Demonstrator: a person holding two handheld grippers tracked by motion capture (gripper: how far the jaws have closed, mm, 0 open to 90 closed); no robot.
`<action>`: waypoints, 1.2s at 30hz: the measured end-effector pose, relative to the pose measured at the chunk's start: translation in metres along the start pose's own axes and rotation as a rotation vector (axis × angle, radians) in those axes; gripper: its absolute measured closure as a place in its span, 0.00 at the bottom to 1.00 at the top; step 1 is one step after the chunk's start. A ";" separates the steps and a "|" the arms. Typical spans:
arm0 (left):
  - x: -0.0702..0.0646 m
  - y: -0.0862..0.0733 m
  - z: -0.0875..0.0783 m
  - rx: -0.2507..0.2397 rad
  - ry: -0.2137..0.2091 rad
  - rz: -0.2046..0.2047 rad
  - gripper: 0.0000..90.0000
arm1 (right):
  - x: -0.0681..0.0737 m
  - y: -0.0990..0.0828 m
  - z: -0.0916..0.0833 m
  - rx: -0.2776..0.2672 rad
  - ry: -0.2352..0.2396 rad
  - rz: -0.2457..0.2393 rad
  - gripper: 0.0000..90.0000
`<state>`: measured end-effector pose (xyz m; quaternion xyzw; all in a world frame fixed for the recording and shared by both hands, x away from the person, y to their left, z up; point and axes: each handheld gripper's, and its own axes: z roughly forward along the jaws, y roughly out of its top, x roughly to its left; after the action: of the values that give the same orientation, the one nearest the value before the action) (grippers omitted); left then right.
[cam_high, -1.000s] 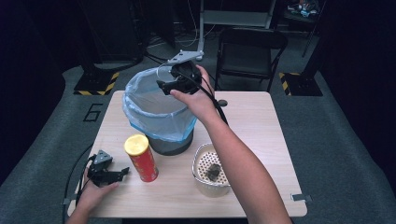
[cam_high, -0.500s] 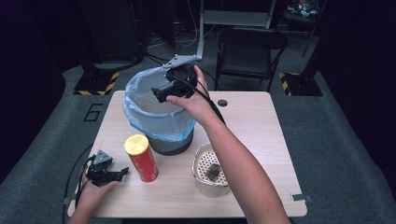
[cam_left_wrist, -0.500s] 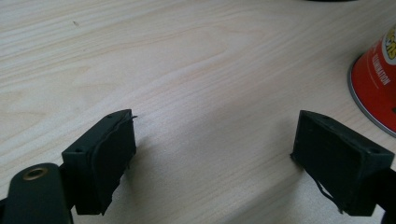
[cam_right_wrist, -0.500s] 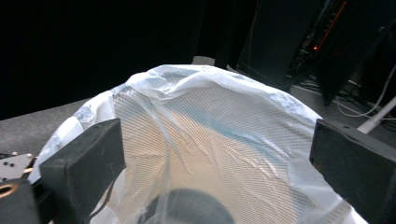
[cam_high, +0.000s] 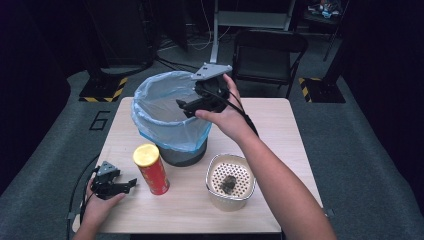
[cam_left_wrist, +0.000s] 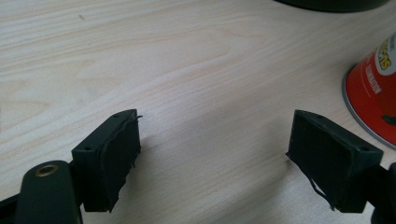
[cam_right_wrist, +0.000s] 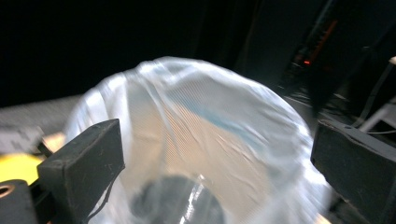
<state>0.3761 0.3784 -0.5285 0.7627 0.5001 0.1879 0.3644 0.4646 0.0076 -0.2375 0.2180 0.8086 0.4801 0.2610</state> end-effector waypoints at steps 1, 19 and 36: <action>0.001 0.000 -0.001 0.010 -0.007 -0.009 0.19 | -0.001 -0.002 -0.002 0.006 -0.006 -0.002 0.02; -0.007 0.015 -0.027 -0.112 -0.059 0.000 0.13 | -0.032 -0.089 -0.082 0.002 -0.077 0.048 0.11; -0.029 0.030 -0.053 -0.159 -0.191 0.076 0.13 | -0.051 -0.189 -0.117 0.050 -0.204 0.164 0.17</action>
<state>0.3484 0.3651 -0.4688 0.7641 0.4173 0.1671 0.4626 0.4108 -0.1848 -0.3476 0.3374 0.7690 0.4550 0.2964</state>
